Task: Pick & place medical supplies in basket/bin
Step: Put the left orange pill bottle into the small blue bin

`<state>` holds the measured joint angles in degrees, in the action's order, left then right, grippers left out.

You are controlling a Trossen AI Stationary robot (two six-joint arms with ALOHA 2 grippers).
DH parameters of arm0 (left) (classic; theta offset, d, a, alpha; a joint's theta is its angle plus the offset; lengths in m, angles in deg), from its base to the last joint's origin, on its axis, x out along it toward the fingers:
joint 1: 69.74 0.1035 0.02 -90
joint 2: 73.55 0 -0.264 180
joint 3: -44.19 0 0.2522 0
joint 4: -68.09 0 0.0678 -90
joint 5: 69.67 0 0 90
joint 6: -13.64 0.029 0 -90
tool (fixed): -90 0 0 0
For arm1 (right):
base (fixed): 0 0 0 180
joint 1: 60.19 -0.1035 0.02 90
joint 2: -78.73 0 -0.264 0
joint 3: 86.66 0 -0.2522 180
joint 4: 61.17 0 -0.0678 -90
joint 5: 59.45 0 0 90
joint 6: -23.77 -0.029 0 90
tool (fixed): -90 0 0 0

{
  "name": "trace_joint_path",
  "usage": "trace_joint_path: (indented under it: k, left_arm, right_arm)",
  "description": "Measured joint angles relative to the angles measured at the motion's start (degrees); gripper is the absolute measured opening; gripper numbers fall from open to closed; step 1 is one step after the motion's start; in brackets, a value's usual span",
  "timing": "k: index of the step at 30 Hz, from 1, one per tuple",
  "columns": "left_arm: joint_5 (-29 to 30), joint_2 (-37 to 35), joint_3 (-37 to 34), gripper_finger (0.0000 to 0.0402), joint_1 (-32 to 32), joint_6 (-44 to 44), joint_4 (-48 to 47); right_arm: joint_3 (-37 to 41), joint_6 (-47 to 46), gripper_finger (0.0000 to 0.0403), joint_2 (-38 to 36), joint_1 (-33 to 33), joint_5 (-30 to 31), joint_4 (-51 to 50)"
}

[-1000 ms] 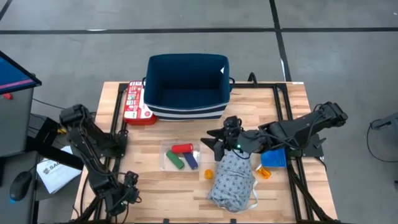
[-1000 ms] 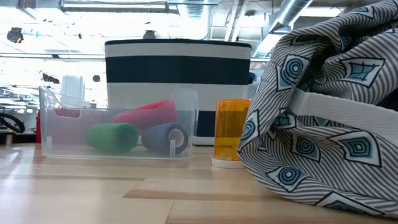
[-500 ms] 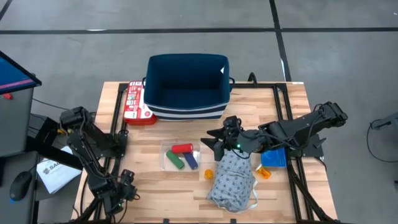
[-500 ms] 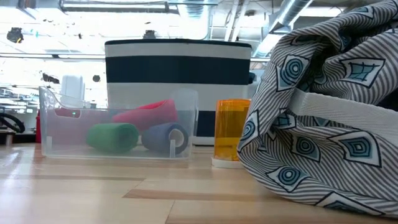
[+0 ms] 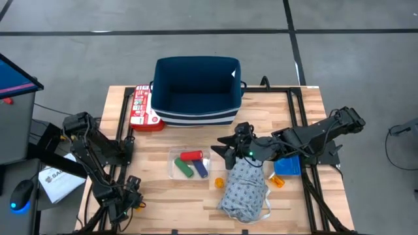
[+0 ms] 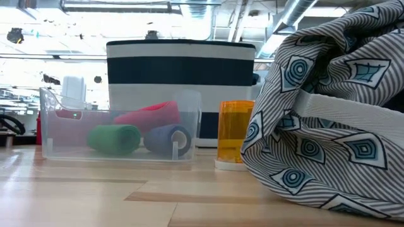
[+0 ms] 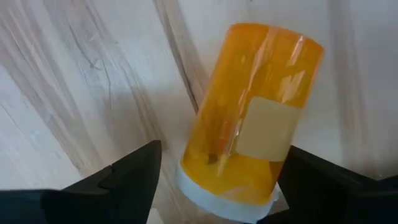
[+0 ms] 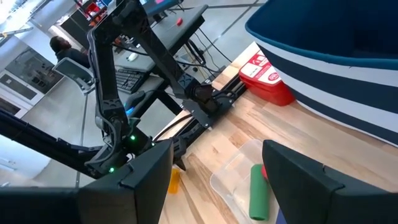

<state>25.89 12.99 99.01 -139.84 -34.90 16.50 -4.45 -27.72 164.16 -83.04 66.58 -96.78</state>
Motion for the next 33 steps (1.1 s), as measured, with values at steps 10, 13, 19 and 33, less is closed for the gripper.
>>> trace_joint_path:
  k: [10, 13, 19, 33]
  left_arm:
    - [0.36, 0.00, 0.00, 0.0272, 0.09, 0.00, 0.25]
    - [0.45, 0.00, 0.00, 0.0256, 0.09, 0.02, 0.55]
    - [0.45, 0.00, 0.00, 0.0228, 0.09, 0.01, 0.77]
    - [1.07, 0.00, 0.00, 0.0211, 0.67, -0.22, 0.79]
  right_arm:
    - [0.00, -0.07, 0.0244, 0.00, 0.00, 0.00, 0.00]
    - [0.00, 0.01, 0.0244, 0.00, 0.00, 0.00, 0.00]
    - [0.00, 0.01, 0.0244, 0.00, 0.00, 0.00, 0.00]
    - [0.00, 0.40, 0.0244, 0.00, 0.00, 0.00, 0.00]
